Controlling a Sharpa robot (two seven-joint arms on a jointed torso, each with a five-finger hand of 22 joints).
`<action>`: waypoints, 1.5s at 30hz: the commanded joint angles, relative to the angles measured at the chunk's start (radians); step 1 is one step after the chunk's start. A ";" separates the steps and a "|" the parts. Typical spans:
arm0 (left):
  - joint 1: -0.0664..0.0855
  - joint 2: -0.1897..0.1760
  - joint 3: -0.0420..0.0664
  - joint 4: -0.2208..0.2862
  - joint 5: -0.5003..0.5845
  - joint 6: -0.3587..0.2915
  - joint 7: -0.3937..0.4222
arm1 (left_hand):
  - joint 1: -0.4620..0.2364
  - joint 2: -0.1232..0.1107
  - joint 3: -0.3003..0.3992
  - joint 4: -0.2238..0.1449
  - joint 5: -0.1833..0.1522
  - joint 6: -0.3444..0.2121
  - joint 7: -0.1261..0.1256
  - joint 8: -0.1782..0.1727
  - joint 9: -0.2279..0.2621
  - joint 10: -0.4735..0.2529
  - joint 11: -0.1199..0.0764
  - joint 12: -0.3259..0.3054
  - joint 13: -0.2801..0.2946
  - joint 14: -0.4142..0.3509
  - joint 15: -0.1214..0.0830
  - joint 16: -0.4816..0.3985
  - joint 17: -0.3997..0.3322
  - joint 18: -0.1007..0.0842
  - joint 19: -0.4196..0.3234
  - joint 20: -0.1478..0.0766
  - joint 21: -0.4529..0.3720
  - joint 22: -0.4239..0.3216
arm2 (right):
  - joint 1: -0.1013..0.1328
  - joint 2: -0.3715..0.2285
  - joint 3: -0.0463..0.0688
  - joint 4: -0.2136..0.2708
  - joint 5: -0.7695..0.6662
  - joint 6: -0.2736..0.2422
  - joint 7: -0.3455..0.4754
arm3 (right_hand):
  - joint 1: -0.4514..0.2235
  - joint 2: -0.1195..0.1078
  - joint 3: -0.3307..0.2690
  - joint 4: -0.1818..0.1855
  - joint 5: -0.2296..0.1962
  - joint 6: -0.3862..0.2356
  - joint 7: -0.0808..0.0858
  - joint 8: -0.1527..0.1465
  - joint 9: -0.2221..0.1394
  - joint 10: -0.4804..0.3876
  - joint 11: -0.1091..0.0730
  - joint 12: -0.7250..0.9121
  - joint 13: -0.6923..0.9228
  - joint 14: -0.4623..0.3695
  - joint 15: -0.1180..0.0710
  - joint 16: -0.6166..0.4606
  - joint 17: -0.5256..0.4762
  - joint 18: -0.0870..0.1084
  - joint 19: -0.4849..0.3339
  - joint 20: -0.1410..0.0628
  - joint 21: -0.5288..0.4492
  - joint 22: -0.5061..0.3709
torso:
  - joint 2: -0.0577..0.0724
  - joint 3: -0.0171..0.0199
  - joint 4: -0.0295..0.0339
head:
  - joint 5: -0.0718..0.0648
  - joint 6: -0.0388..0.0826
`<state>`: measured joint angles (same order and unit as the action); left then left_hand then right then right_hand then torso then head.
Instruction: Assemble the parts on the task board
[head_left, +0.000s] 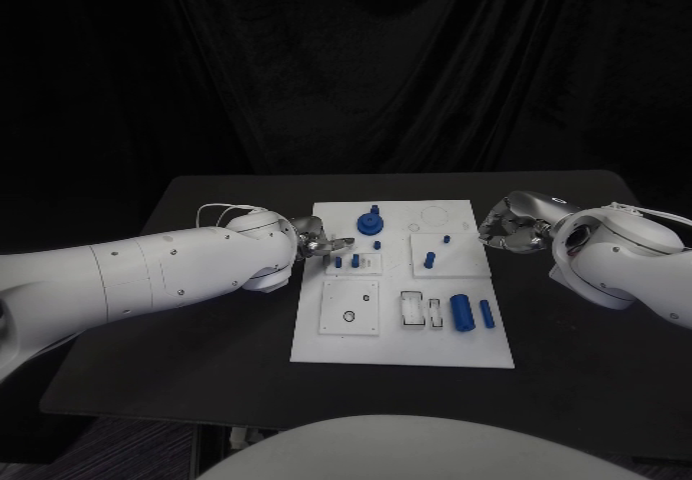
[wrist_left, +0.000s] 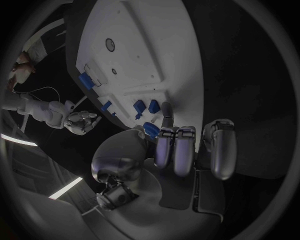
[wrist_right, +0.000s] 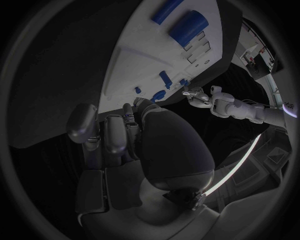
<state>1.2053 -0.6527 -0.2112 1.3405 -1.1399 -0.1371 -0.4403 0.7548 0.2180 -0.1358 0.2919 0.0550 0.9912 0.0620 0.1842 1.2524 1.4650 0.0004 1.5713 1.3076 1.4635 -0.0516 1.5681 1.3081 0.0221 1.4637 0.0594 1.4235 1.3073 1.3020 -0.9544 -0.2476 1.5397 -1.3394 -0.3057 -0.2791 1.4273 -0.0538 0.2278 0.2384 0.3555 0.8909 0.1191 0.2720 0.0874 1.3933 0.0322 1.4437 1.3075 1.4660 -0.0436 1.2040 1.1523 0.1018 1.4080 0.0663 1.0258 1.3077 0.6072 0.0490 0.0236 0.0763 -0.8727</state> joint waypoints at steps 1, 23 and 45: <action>-0.003 -0.016 0.000 0.013 0.004 -0.178 0.157 | 0.042 0.002 -0.025 -0.004 0.022 -0.019 -0.002 0.033 0.037 0.106 -0.008 -0.001 0.263 0.107 -0.003 0.003 0.263 0.013 0.023 -0.002 0.004 0.217 | -0.002 -0.006 0.001 0.007 -0.002 -0.019 0.002 | 0.000 0.001 0.007 0.000 0.005 0.005 -0.001 0.006 -0.001 -0.003 0.001 -0.003 0.041 0.011 0.002 -0.005 0.000 0.009 -0.005 -0.002 -0.002 0.031 | 0.000 -0.0003 -0.0004 | -0.001 0.000; 0.001 0.011 0.000 -0.089 -0.253 -0.304 0.779 | 0.913 -0.125 0.274 -0.031 0.219 -0.374 0.077 -0.004 -0.120 -0.931 0.103 -1.038 -0.255 -0.462 0.099 -0.476 -0.133 0.097 -0.472 0.080 -0.440 0.088 | -0.001 -0.022 0.001 0.017 -0.002 -0.052 0.022 | -0.003 -0.002 0.005 0.001 0.005 0.011 -0.002 0.009 0.000 -0.002 0.000 -0.003 0.042 0.012 0.002 -0.002 0.003 0.008 -0.003 -0.003 0.003 0.034 | 0.001 -0.0001 0.0006 | -0.017 0.000; -0.002 0.202 0.000 -0.287 -0.435 -0.108 0.625 | 0.704 -0.251 0.365 -0.060 0.070 -0.313 -0.046 -0.118 -0.534 -0.912 0.094 -1.153 -0.610 -0.169 0.078 -0.297 -0.098 0.059 -0.165 0.074 -0.197 0.155 | 0.000 -0.010 0.001 0.023 -0.001 -0.043 0.020 | -0.005 -0.004 0.004 0.001 0.005 0.012 -0.002 0.010 0.000 -0.004 0.000 -0.003 0.040 0.012 0.002 -0.003 0.002 0.008 -0.003 -0.003 0.000 0.033 | 0.022 -0.0026 -0.0092 | -0.022 0.000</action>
<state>1.2036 -0.4554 -0.2120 1.0568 -1.5527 -0.2680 0.2104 1.4677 -0.0307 0.2309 0.2349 0.1199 0.6709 0.0165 0.0629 0.7208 0.5485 0.0913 0.4147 0.6989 1.2885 0.0273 1.2661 1.2081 0.0914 1.2889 0.1344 1.2219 1.3078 1.3020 -0.9651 -0.2473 1.5600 -1.3380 -0.3417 -0.2601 1.4273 -0.0538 0.2278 0.2384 0.3555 0.8946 0.1152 0.2761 0.0876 1.3933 0.0322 1.4438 1.3074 1.4660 -0.0436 1.2040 1.1541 0.1017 1.4080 0.0663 1.0259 1.3073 0.6232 0.0474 0.0165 0.0527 -0.8727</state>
